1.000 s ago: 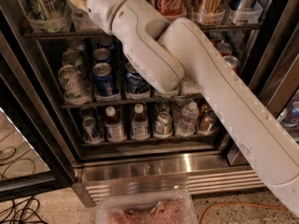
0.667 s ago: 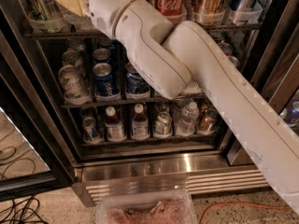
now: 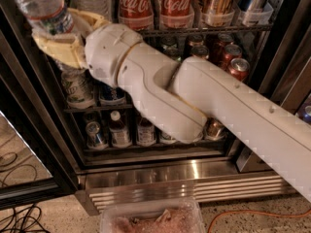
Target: Pick water bottle from top shelf of fridge
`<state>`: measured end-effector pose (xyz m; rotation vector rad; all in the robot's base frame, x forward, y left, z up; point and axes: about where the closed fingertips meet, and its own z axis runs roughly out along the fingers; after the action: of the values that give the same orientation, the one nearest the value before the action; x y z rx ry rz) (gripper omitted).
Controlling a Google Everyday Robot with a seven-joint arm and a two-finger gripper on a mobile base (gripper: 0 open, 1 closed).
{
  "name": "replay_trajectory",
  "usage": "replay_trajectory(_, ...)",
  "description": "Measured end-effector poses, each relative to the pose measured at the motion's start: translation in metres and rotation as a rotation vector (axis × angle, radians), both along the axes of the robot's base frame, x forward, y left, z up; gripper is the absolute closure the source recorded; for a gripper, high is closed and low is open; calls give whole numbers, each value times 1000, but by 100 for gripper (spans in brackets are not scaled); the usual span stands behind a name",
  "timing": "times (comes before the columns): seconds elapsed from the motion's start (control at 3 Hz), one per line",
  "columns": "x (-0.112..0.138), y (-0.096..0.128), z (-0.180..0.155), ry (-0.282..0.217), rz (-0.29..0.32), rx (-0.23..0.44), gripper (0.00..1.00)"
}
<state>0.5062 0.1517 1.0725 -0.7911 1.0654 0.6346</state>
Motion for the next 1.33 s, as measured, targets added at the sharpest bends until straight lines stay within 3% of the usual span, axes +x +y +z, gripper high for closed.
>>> replay_trajectory(0.33,-23,-14,-36,48,17,-76,100)
replay_trajectory(0.67,-29,-76,-60,116,1,-77,100)
replay_trajectory(1.0,-33,-88,-59,163,40,-24,100)
replay_trajectory(1.33,-33,-87,-59,163,41,-24,100)
